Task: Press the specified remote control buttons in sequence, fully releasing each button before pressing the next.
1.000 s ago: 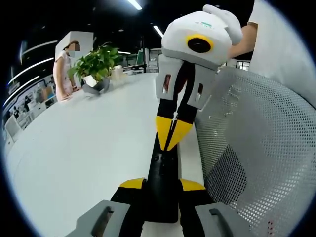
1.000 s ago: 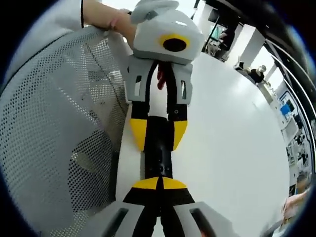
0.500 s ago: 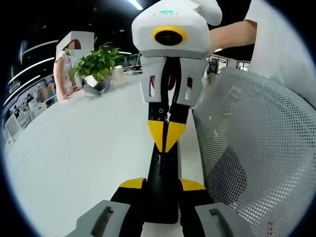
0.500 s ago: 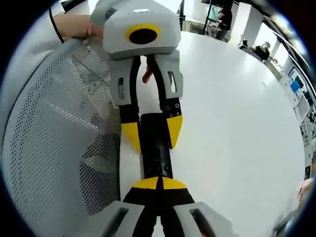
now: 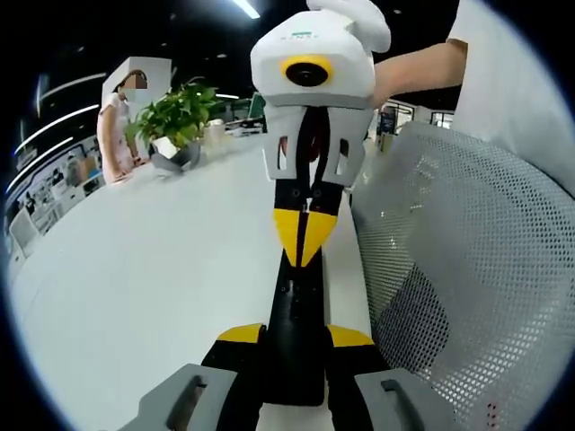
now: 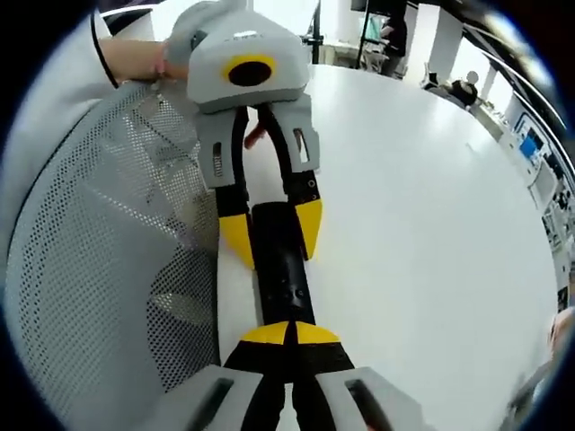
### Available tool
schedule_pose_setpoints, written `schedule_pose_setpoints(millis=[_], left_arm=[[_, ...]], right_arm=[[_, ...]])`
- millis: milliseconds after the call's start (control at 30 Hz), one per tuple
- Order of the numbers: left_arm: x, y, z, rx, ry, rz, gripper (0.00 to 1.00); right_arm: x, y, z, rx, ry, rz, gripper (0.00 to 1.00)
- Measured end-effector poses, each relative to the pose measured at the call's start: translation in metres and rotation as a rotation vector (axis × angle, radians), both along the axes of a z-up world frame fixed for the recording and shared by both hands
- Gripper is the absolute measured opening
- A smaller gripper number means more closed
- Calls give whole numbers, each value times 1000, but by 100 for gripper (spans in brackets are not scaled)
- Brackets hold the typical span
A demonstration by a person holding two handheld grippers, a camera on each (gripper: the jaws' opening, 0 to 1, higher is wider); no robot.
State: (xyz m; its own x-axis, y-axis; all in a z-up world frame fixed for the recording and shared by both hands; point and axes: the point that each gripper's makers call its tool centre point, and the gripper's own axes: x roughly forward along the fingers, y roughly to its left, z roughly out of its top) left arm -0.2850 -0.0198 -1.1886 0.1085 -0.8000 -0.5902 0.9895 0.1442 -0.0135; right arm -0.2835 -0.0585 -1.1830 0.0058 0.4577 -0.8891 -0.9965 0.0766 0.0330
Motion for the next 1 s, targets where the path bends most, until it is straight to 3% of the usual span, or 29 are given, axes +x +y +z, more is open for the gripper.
schedule_pose_setpoints(millis=[400,600,1000], left_arm=[[0,0,0,0,1,4,25],[0,0,0,0,1,4,25],[0,0,0,3,-1,6,25]], right_arm=[[1,3,-2,-61,-7,-71,0],[0,0,-1,-7,-41,-75,0],[2,-6,1,-19,5,-71,0]])
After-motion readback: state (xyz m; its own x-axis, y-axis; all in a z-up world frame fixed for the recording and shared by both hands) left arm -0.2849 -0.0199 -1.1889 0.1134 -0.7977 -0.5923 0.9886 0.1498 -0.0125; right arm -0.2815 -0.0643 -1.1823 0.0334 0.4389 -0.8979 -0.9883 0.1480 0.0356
